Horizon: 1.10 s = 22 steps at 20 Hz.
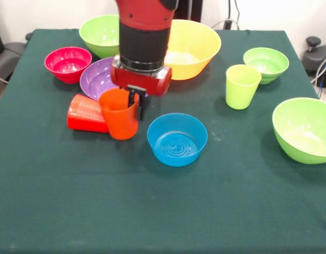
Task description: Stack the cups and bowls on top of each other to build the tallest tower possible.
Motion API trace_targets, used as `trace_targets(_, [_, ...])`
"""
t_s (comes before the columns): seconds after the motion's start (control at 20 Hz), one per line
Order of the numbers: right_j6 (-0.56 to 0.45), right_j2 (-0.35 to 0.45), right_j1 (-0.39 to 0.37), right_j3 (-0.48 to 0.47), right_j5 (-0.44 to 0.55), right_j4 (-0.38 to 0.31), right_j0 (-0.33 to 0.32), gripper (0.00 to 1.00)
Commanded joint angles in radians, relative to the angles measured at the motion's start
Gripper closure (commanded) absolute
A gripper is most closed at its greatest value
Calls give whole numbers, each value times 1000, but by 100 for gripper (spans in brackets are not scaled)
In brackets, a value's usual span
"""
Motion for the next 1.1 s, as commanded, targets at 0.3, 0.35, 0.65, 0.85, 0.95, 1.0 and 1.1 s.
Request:
trace_targets(0.3, [137,-76,117,-103,-84,35,26,100])
trace_targets(0.35, [135,-78,124,-110,-87,39,29,100])
trace_targets(0.65, [118,-90,134,-120,-92,73,41,100])
trace_targets(0.85, [112,-99,124,-100,-103,91,47,100])
trace_targets(0.95, [105,-98,127,-101,-106,102,48,100])
trace_targets(1.0, [103,-99,123,-97,-107,107,50,100])
trace_targets(1.1, [101,-104,106,-84,-101,120,55,100])
